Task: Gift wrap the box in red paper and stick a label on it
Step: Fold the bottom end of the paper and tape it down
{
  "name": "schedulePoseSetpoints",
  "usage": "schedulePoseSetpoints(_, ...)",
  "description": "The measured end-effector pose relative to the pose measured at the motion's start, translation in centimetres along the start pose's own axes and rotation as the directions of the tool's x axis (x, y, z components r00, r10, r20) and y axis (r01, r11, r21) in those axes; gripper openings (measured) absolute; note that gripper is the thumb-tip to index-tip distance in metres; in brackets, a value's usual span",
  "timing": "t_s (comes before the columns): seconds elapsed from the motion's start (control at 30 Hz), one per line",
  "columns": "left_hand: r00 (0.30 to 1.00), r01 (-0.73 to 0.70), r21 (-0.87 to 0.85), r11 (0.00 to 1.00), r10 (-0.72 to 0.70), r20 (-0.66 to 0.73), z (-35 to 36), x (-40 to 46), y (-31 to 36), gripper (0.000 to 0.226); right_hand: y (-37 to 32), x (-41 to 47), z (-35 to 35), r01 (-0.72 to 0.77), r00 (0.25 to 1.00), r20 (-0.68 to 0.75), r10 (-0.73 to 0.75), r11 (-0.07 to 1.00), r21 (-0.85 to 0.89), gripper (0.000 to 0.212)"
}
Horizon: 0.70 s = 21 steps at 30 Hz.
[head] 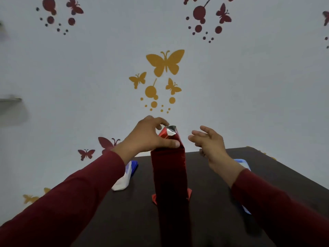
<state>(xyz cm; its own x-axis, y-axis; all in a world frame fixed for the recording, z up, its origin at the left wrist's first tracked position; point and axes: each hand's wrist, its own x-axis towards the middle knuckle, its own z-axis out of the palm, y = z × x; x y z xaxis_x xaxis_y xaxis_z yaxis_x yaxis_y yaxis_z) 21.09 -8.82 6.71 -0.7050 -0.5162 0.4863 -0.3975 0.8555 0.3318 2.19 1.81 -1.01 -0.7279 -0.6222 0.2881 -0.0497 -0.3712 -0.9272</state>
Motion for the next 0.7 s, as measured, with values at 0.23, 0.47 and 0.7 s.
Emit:
schedulePoseSetpoints(0.23,0.998,-0.052,-0.172,0.984,0.055,0.014,0.9,0.2,-2.1,0.024,1.1,1.9,3.3,-0.034,0.999,-0.024,0.031,0.987,-0.154,0.083)
schedulePoseSetpoints(0.47,0.983,-0.02,-0.432,0.902,-0.06,-0.172,1.5,0.5,-1.9,0.009,1.4,2.4,3.4,-0.057,0.998,0.005,0.06,0.976,-0.208,0.087)
schedulePoseSetpoints(0.7,0.945,0.29,-0.647,0.705,-0.317,0.077,3.9,2.0,-1.7,0.011,1.3,2.5,3.6,-0.084,0.995,0.032,0.096,0.958,-0.274,0.092)
